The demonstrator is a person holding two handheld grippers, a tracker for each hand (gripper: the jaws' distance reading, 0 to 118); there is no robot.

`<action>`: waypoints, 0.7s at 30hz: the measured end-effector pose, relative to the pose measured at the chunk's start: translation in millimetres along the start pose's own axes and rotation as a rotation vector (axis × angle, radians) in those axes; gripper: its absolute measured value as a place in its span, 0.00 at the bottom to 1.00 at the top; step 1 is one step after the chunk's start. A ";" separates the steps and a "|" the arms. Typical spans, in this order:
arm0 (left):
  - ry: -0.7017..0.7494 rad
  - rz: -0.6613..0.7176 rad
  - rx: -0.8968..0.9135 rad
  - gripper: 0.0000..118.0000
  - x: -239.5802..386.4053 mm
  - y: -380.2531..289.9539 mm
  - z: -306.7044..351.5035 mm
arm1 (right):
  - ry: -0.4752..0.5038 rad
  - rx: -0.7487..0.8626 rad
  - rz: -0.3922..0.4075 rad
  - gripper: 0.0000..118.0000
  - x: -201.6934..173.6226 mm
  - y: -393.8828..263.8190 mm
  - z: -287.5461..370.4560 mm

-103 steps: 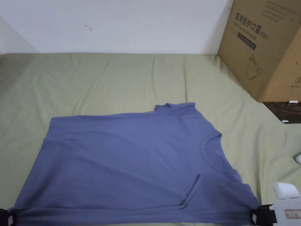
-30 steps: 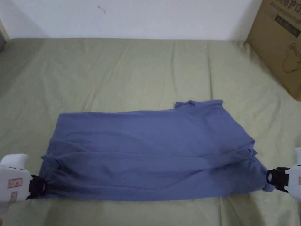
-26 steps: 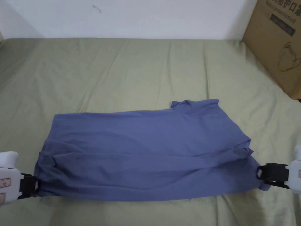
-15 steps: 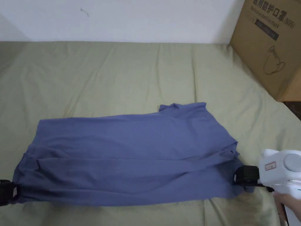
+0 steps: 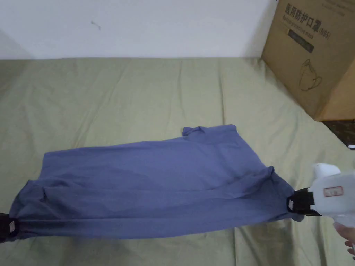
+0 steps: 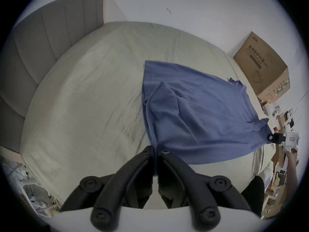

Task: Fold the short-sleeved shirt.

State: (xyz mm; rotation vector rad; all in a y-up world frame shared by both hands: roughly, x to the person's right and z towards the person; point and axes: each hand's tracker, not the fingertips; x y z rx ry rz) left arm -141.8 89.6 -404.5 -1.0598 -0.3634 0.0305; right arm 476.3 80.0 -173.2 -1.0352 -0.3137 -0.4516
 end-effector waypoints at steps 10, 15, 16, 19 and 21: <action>-0.030 0.064 -0.079 0.03 -23.2 -89.2 32.2 | -0.004 -0.065 -0.062 0.04 20.1 -105.1 44.9; -0.066 0.127 -0.036 0.19 -35.5 -112.5 26.2 | -0.078 -0.109 -0.062 0.28 20.7 -129.1 18.8; -0.035 0.136 -0.028 0.42 -35.4 -113.0 27.2 | -0.169 -0.101 -0.020 0.63 25.9 -128.4 11.4; -0.003 0.142 -0.006 1.00 -36.9 -113.2 33.3 | -0.231 -0.045 0.012 0.99 18.7 -127.7 16.3; -0.017 0.123 0.080 0.97 -33.1 -106.9 46.3 | -0.197 -0.010 -0.028 0.99 10.3 -118.6 31.5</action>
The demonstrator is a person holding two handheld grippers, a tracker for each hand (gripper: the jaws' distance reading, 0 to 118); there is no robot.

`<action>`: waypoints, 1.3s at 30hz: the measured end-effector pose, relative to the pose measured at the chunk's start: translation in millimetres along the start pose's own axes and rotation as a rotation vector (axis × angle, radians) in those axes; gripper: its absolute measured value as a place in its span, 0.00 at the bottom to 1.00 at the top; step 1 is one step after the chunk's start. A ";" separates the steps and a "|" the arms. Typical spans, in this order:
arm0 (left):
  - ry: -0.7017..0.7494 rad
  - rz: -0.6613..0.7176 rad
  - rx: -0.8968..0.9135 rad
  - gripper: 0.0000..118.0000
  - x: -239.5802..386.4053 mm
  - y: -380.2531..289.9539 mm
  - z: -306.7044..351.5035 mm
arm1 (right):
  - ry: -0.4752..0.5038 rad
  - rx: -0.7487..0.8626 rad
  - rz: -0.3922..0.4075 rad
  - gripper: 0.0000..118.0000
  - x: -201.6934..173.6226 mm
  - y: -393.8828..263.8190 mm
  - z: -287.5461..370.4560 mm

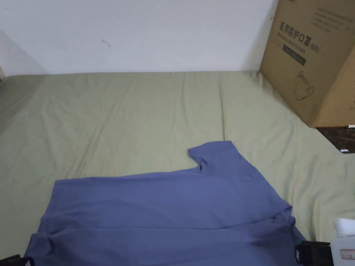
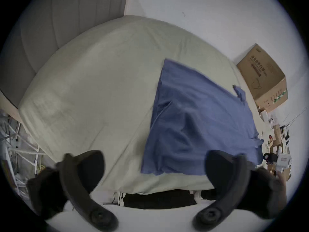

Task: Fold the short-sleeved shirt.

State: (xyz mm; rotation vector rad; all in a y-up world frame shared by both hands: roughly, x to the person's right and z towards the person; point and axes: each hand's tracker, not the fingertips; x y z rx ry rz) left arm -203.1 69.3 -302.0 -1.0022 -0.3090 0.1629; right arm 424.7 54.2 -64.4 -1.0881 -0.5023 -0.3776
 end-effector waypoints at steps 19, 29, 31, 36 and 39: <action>-0.011 -0.226 0.016 0.00 107.2 50.9 -31.2 | 0.128 0.165 0.172 0.00 -155.2 55.3 7.6; 0.045 -0.168 -0.055 0.33 73.6 183.2 -136.1 | 0.122 0.168 0.167 0.00 -173.1 109.2 -21.6; 0.069 -0.171 -0.076 0.92 71.5 190.8 -154.8 | 0.128 0.161 0.162 0.01 -174.9 114.1 -29.4; 0.095 -0.209 -0.162 0.97 64.2 193.9 -209.3 | 0.129 0.132 0.163 0.00 -177.3 121.5 -49.5; 0.097 -0.241 -0.249 0.77 57.8 186.1 -227.5 | 0.122 0.118 0.142 0.00 -172.1 125.9 -59.7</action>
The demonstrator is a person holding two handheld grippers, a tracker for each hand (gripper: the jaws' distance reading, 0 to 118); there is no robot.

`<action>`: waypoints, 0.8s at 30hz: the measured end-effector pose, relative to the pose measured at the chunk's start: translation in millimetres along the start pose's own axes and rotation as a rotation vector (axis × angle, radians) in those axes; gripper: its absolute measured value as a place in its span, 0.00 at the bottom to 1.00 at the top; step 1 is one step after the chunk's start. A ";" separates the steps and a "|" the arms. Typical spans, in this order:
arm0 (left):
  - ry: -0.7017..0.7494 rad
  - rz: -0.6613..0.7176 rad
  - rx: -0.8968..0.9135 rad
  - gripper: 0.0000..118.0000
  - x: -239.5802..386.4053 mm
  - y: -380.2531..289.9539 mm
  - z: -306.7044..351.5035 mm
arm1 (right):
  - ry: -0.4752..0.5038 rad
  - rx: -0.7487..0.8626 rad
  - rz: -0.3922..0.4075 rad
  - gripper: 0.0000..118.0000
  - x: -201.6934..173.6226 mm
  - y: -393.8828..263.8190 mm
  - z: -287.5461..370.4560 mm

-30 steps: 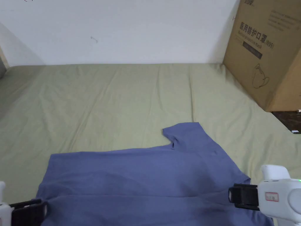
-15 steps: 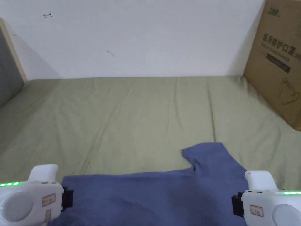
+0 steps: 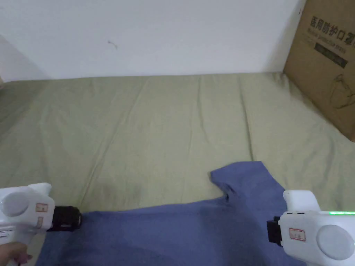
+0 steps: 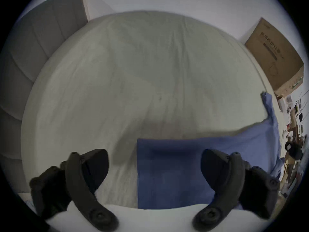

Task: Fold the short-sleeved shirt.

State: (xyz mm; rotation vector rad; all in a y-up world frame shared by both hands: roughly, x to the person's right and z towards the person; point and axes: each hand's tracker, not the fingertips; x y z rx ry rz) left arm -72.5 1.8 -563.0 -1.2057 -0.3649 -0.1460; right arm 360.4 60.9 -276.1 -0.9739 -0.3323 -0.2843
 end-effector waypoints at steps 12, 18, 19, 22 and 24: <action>-0.087 -0.084 0.140 0.03 13.4 -13.3 63.1 | -0.013 -0.018 -0.075 0.12 66.5 93.1 -57.6; -0.111 -0.082 0.153 0.03 8.2 -15.0 79.3 | -0.049 -0.111 -0.134 0.97 83.9 155.9 -117.6; -0.114 -0.074 0.159 0.03 5.1 -15.0 80.4 | -0.056 -0.131 -0.121 0.97 82.9 163.8 -129.1; -0.120 -0.064 0.158 0.03 5.3 -16.3 80.2 | -0.090 -0.210 -0.057 0.97 92.0 145.8 -150.6; -0.118 -0.067 0.152 0.03 3.3 -16.5 78.5 | -0.082 -0.254 -0.068 0.97 93.6 141.9 -166.6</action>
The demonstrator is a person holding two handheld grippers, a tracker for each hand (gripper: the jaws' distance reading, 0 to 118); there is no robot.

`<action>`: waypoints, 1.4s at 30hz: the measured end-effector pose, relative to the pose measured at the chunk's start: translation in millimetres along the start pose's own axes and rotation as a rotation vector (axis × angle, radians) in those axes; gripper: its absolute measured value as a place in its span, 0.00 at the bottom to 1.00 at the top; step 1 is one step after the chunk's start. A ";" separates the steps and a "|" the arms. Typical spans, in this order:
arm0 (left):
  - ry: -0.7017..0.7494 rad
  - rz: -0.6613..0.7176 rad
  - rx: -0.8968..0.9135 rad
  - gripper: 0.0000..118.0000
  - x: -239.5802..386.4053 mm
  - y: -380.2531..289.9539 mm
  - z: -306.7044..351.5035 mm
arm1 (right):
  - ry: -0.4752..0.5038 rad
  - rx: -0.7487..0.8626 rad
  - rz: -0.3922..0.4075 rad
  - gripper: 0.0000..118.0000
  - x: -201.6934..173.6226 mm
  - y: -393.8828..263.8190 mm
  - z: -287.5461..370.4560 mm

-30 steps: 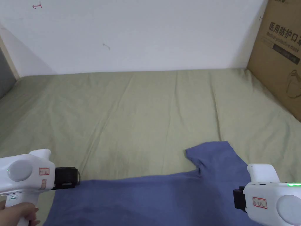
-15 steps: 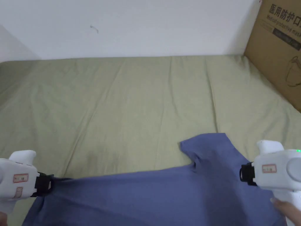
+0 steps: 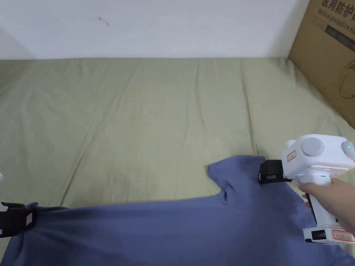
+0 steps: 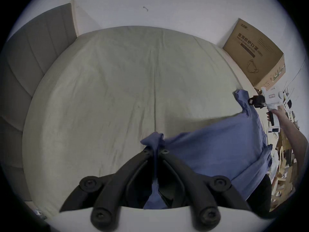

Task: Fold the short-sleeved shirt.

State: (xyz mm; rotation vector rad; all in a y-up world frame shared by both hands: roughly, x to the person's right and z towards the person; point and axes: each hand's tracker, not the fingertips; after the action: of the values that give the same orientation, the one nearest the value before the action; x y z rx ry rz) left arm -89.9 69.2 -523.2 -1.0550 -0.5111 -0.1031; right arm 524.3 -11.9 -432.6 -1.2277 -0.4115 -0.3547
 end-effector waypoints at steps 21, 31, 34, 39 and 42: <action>-0.044 0.057 0.058 0.03 -4.4 -19.8 65.4 | 0.215 0.300 -0.072 0.00 39.3 -82.8 185.2; -0.095 0.033 0.056 0.03 0.8 -81.0 122.4 | 0.302 0.301 -0.140 0.00 88.1 -229.4 253.0; -0.100 0.018 0.028 0.03 2.9 -109.8 127.6 | 0.296 0.249 -0.158 0.00 94.0 -274.5 245.8; -0.119 0.056 -0.010 0.03 -1.3 -158.6 122.2 | 0.260 0.125 -0.191 0.00 98.1 -329.8 211.1; -0.124 0.131 -0.073 0.03 -8.6 -185.4 108.5 | 0.243 0.086 -0.222 0.00 99.0 -349.6 187.7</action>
State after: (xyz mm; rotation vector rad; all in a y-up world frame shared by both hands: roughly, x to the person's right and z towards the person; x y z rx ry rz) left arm -195.2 67.4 -335.7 -1.1682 -0.5521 0.0604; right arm 424.1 58.5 -42.4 -1.0426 -0.3494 -0.6629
